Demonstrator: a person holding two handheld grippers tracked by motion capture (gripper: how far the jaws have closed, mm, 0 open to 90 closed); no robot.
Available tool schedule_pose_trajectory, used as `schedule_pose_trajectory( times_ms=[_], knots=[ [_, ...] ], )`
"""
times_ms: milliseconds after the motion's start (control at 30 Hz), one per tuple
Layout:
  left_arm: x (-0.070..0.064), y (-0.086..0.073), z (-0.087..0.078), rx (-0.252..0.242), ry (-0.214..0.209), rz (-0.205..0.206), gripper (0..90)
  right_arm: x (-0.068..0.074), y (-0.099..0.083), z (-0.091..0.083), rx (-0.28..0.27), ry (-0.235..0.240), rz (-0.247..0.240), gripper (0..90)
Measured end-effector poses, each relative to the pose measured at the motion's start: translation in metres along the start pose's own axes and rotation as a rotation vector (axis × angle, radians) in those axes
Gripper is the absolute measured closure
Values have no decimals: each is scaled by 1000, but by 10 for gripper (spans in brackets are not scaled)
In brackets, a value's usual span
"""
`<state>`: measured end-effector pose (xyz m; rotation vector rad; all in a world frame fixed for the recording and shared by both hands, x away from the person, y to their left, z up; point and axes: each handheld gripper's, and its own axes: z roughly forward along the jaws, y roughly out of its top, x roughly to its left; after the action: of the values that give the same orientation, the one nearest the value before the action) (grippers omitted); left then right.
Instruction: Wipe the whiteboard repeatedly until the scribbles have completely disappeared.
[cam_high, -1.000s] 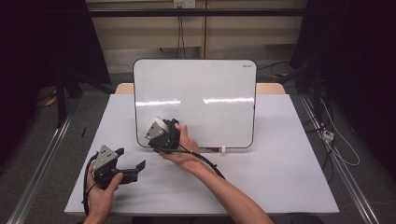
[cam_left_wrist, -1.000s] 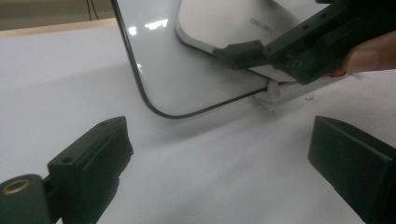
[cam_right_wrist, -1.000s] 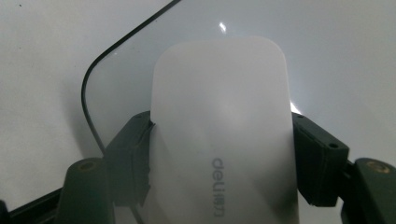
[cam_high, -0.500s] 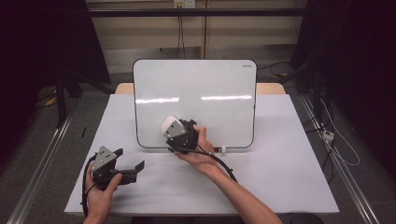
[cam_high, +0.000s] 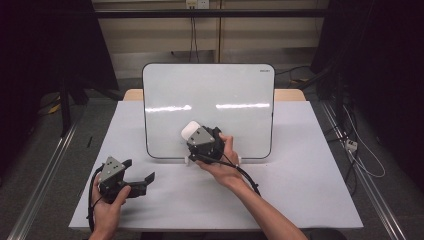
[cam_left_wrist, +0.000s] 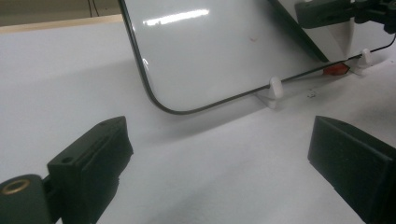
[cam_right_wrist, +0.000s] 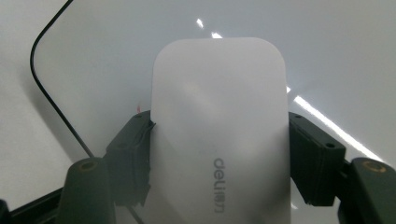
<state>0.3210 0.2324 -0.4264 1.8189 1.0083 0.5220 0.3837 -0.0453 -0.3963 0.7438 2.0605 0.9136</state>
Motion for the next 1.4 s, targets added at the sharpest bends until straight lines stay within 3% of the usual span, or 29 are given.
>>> schedule_pose_trajectory(
  times_ms=[67,200,267,333,367,400,500,733,833,867,1100,1400],
  knots=[
    [1,1,0,15,-4,18,56,2,-1,4,13,-1,-20,312],
    [-1,1,0,-2,3,8,57,8,2,13,11,-26,-55,309],
    [-1,1,1,1,0,0,57,11,10,18,3,-33,-61,309],
    [0,1,0,9,4,22,57,14,18,23,-2,-35,-73,308],
    [-1,1,0,-6,0,6,57,18,21,26,-5,-35,-85,307],
    [0,2,-1,8,-5,21,57,21,24,29,-10,-36,-95,305],
    [0,1,0,-2,0,2,57,29,26,35,-27,-32,-96,303],
    [0,2,-1,-2,0,15,57,50,24,44,-41,1,-115,302],
    [0,1,0,-6,0,0,57,53,24,44,-40,3,-118,303],
    [0,1,0,-5,0,1,57,56,23,45,-38,2,-146,303],
    [-2,2,1,-6,-3,6,57,55,28,46,-17,25,-171,302],
    [-1,2,1,-10,-4,4,57,58,37,52,-29,41,-182,302]
  ],
)
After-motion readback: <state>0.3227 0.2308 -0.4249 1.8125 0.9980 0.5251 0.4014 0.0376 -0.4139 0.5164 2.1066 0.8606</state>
